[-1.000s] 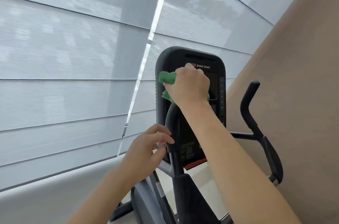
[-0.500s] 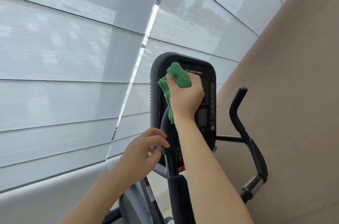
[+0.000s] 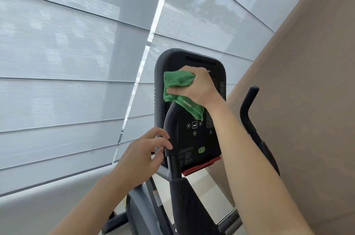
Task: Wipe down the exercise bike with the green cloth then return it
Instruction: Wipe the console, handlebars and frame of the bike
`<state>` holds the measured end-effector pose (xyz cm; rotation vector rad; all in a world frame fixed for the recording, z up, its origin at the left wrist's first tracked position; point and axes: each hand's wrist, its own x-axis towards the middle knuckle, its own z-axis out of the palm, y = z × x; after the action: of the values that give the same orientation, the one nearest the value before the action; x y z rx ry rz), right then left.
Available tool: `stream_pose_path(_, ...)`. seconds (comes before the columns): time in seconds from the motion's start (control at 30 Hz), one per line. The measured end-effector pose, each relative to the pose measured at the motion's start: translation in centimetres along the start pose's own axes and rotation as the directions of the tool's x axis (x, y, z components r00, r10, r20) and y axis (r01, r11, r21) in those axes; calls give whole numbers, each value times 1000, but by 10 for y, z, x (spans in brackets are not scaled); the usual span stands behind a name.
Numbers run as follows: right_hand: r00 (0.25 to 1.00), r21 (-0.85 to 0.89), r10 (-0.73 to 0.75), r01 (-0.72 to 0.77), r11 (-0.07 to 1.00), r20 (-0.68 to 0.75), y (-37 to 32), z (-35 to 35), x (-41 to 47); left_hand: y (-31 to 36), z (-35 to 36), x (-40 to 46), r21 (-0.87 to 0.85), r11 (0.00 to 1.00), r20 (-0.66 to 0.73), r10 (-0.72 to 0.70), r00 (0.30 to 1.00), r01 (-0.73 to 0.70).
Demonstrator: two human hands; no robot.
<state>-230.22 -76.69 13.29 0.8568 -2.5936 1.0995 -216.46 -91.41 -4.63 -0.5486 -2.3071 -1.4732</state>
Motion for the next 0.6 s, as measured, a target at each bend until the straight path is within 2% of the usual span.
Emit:
stream_pose_path(0.07, 998, 277, 39, -23, 961, -50, 3, 3, -4, 1, 0, -1, 9, 1000, 1, 12, 1000, -12)
stream_pose_path(0.1, 989, 386, 76, -22, 922, -125, 2, 11, -7, 2, 0, -2, 11, 1000, 7, 16, 1000, -16)
stream_pose_path(0.13, 966, 424, 115, -6, 906, -232, 1, 22, -11, 2, 1, -4, 16, 1000, 15, 16, 1000, -17)
stream_pose_path(0.17, 923, 389, 138, 14, 921, -360, -1, 35, -15, 3, 1, -5, 26, 1000, 22, 14, 1000, -15)
stream_pose_path(0.23, 801, 175, 110, -7, 984, -589, -6, 59, -22, 2, 2, -8, 57, 998, 26, 6, 1000, -7)
stream_pose_path(0.27, 761, 23, 51, -47, 999, -647, -9, 66, -24, 2, 2, -9, 72, 997, 24, 1, 1000, -2)
stream_pose_path(0.3, 758, -166, -32, -102, 981, -652, -10, 69, -24, 1, 3, -10, 83, 997, 18, -1, 1000, 0)
stream_pose_path(0.37, 843, -519, -138, -183, 835, -519, -8, 62, -19, 1, 5, -11, 88, 996, 4, -1, 1000, 1)
stream_pose_path(0.43, 936, -664, -137, -123, 738, -325, -10, 45, -10, -1, 7, -11, 82, 997, -15, -2, 1000, 4)
stream_pose_path(0.47, 966, -672, -120, -68, 738, -229, -12, 35, -5, -1, 8, -11, 78, 997, -26, -3, 1000, 5)
stream_pose_path(0.53, 995, -586, -77, 28, 810, -59, -10, 16, 3, -2, 9, -11, 76, 997, -42, -6, 999, 10)
stream_pose_path(0.6, 998, -319, -51, 64, 946, 47, -3, 1, 7, -3, 10, -11, 72, 997, -47, -6, 999, 9)
